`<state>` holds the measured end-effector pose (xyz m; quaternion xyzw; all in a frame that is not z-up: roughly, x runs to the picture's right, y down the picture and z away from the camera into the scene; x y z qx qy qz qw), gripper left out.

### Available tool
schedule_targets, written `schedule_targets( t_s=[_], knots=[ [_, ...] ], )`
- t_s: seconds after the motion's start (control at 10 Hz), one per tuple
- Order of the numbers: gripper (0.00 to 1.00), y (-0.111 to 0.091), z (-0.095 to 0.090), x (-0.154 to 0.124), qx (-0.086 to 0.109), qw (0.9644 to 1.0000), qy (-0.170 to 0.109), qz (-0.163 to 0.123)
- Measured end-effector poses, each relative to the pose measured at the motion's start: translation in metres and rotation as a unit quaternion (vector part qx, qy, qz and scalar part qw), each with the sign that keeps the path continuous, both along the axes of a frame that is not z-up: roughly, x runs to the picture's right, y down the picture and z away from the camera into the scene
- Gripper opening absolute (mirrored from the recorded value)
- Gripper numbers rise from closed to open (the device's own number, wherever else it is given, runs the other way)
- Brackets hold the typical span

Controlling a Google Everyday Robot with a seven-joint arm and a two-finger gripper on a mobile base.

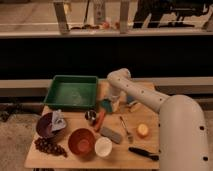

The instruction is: Wipe table surface with sponge

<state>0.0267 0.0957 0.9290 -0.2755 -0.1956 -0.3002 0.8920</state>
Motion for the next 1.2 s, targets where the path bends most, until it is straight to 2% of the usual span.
schedule_targets(
  t_s=[0.1, 0.3, 0.5, 0.7, 0.9, 1.0, 1.2],
  knots=[
    [0.00, 0.006, -0.007, 0.000, 0.000, 0.9999, 0.005, -0.010],
    [0.00, 0.017, -0.015, 0.011, -0.004, 0.9997, 0.020, -0.010],
    [0.00, 0.021, -0.021, 0.040, 0.000, 0.9989, 0.046, 0.011],
    [0.00, 0.019, -0.024, 0.073, 0.009, 0.9964, 0.075, 0.037],
    [0.00, 0.011, -0.016, 0.100, 0.017, 0.9920, 0.106, 0.066],
    [0.00, 0.005, -0.010, 0.106, 0.021, 0.9904, 0.114, 0.076],
    [0.00, -0.015, 0.008, 0.104, 0.027, 0.9894, 0.118, 0.081]
  ],
)
